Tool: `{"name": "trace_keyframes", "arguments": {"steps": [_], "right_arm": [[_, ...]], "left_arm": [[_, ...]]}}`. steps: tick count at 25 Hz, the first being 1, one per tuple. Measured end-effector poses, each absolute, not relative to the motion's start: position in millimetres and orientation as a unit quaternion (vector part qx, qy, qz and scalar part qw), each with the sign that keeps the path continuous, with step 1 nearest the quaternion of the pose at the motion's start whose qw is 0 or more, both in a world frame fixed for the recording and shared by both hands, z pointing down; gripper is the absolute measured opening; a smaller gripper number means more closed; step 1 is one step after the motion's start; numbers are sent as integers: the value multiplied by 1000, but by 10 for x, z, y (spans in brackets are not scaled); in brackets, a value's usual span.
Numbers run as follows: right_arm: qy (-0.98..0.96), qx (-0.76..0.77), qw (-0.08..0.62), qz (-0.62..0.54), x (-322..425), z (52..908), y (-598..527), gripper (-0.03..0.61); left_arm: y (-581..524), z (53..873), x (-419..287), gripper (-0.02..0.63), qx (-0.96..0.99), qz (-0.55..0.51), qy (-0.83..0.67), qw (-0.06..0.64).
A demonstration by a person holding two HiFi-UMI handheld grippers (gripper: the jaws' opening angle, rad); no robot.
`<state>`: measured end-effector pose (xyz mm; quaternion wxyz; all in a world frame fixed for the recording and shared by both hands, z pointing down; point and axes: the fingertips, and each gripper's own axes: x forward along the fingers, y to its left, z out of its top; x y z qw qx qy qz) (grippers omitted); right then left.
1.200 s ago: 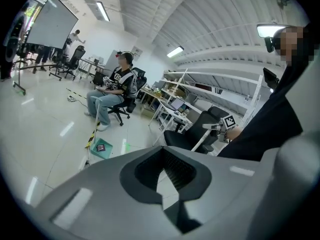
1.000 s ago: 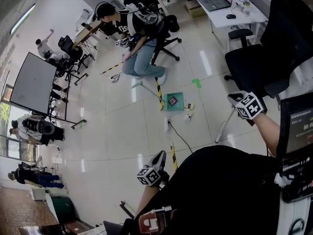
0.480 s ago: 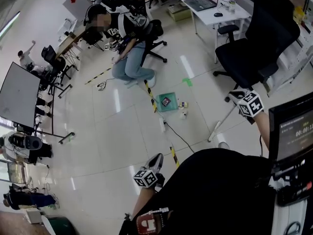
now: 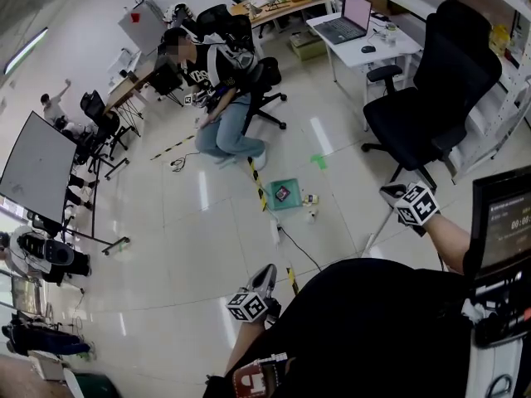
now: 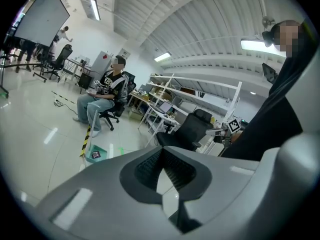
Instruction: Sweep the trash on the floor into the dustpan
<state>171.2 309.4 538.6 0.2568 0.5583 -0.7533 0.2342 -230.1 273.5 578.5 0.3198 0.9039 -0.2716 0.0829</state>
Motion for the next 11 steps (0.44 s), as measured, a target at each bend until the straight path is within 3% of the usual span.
{"name": "trace_keyframes", "arguments": {"steps": [11], "right_arm": [[-767, 539, 263, 226, 1562, 5373, 3115, 11]], "left_arm": [[2847, 5783, -2338, -2, 900, 81, -281, 323]]}}
